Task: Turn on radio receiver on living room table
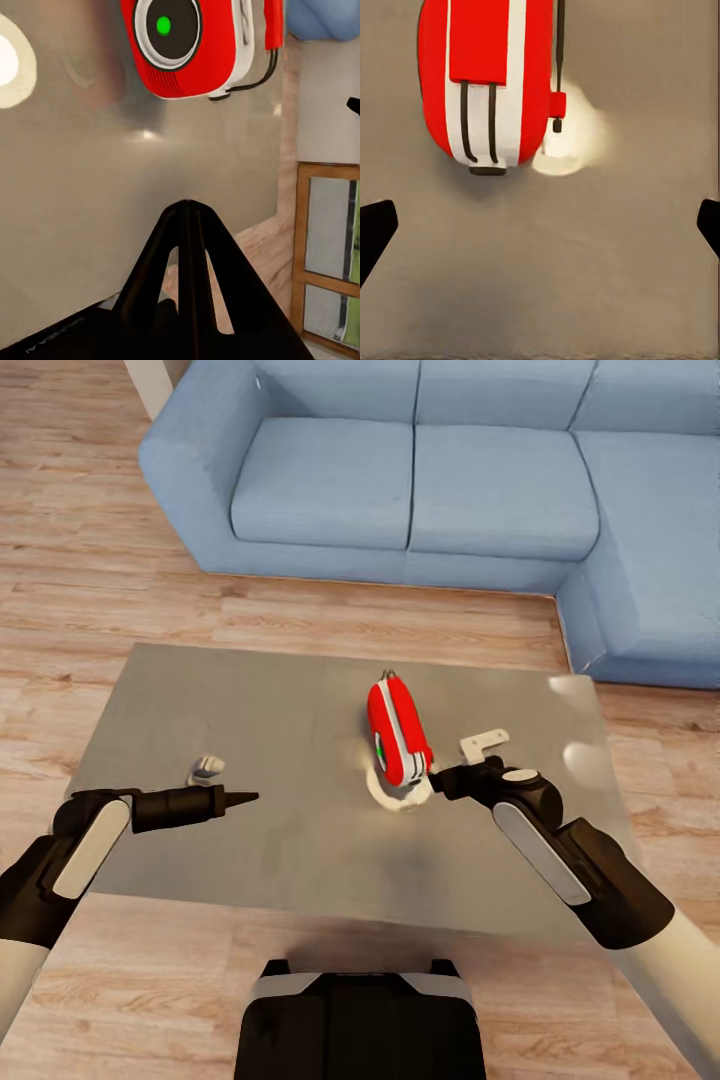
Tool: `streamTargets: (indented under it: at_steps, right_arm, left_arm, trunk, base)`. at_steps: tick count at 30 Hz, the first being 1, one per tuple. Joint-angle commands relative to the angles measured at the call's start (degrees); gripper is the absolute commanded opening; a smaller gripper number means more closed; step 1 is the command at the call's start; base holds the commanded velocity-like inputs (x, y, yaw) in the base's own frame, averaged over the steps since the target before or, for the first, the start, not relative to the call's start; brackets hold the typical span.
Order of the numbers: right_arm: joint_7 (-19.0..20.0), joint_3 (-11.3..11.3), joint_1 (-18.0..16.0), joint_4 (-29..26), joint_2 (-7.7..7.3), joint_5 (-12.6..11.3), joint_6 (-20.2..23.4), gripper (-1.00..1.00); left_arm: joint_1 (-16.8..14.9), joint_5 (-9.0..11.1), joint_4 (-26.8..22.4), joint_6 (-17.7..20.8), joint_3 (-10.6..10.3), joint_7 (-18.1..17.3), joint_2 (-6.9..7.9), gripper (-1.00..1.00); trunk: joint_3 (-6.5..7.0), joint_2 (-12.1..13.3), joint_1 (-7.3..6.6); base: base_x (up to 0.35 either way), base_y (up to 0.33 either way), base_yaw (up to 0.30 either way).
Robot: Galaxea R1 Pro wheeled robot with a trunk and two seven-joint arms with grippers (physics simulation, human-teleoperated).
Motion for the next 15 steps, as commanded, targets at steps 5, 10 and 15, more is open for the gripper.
streamTargets:
  at_steps: [5,10,15]
  right_arm:
    - [-0.1,0.0,0.0,0.0,0.05,0.1,-0.1,1.00]
    - [-0.5,0.0,0.0,0.0,0.08,0.2,-0.2,1.00]
    - [-0.5,0.0,0.0,0.0,0.08,0.2,-0.3,1.00]
  left_arm:
    - [0.0,-0.1,0.0,0.0,0.0,-0.1,0.09,-1.00]
    - [0.0,-0.3,0.1,-0.1,0.0,-0.1,0.19,-1.00]
    - [0.0,-0.4,0.4,-0.1,0.0,-0.1,0.12,-1.00]
  trunk:
    - [0.15,0.0,0.00]
    - [0.57,0.0,0.00]
    - [1.02,0.0,0.00]
  base:
    - [-0.198,-0.108,0.000]
    - [-0.022,-0.012,0.000]
    - [-0.002,-0.001,0.000]
